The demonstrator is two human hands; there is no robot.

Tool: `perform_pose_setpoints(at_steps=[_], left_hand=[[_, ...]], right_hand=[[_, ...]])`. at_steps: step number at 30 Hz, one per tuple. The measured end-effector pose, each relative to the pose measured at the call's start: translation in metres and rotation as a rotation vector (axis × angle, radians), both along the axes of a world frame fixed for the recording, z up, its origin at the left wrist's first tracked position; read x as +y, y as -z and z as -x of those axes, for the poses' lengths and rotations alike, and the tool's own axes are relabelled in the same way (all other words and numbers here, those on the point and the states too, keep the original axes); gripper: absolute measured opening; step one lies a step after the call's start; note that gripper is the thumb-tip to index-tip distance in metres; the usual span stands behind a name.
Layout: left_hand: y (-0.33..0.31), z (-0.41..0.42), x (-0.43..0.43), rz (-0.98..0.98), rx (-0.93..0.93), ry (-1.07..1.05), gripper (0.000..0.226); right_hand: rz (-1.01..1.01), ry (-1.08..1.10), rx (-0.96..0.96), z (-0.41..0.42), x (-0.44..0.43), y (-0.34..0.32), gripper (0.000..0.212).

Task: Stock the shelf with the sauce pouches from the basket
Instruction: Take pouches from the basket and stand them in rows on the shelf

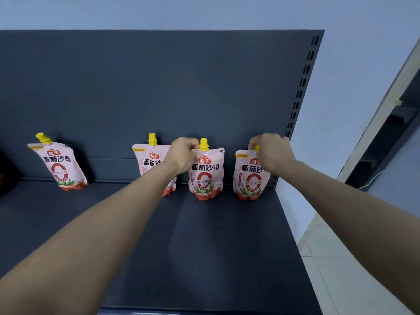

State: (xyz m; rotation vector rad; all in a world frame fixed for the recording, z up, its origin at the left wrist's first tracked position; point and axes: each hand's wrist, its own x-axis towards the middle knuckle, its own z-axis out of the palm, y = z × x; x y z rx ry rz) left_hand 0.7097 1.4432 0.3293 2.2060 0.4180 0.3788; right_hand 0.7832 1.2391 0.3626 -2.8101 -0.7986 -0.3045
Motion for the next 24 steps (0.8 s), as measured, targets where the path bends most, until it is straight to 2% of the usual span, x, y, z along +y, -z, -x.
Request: perform_pose_setpoints(at_steps=[12, 16, 24], left_hand=[[-0.013, 0.004, -0.002, -0.105, 0.094, 0.002, 0.036], [-0.015, 0.008, -0.005, -0.146, 0.079, -0.011, 0.02], [-0.036, 0.035, -0.02, -0.44, -0.027, -0.072, 0.035]], right_hand=[[-0.04, 0.001, -0.049, -0.004, 0.0, -0.001, 0.044], [-0.055, 0.011, -0.06, -0.002, -0.001, -0.003, 0.047], [-0.095, -0.016, -0.206, 0.019, -0.01, -0.018, 0.039]])
